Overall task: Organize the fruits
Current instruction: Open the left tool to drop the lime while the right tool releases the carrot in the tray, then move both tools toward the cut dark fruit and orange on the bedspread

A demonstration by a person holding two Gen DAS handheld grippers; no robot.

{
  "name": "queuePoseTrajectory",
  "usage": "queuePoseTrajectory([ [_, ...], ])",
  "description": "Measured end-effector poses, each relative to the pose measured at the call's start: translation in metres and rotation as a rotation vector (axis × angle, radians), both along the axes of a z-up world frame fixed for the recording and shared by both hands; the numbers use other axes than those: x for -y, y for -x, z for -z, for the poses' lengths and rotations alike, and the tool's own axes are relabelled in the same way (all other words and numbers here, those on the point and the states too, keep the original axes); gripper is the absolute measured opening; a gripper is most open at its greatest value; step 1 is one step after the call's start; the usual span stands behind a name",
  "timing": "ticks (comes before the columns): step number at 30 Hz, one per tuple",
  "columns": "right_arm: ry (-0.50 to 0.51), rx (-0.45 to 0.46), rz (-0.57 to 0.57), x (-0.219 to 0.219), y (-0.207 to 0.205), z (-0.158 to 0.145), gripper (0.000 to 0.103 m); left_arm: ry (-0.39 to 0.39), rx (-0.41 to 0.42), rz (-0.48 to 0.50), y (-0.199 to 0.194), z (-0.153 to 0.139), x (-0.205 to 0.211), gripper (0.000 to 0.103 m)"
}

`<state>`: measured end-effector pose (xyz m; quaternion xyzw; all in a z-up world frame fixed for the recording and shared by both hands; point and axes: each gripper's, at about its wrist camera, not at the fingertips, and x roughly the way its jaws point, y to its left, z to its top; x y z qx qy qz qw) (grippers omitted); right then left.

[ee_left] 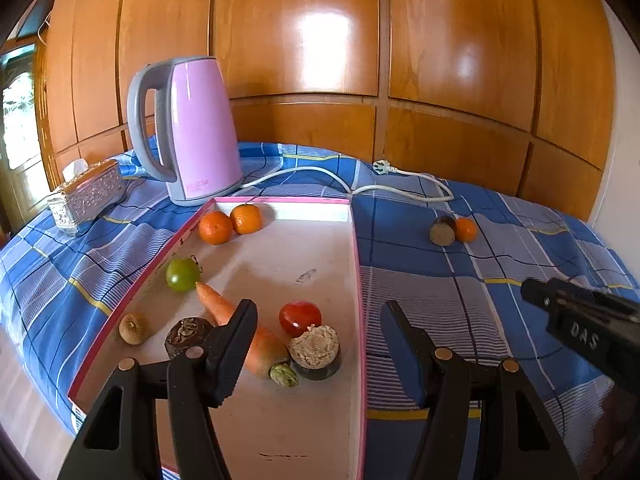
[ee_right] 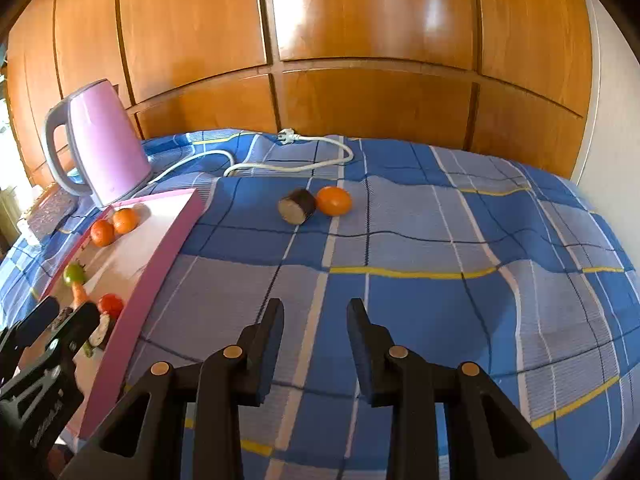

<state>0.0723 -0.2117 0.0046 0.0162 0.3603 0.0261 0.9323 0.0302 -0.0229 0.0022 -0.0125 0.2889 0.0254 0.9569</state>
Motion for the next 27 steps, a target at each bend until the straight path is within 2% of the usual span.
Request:
queuePoseTrajectory([
  [12, -0.023, -0.012, 0.078, 0.020, -0.016, 0.018, 0.033, -0.022, -0.015, 0.020, -0.003, 0.004, 0.009, 0.065],
  [27, -0.057, -0.064, 0.084, 0.024, -0.027, 0.031, 0.033, -0.019, -0.054, 0.045, -0.010, 0.010, 0.017, 0.064],
])
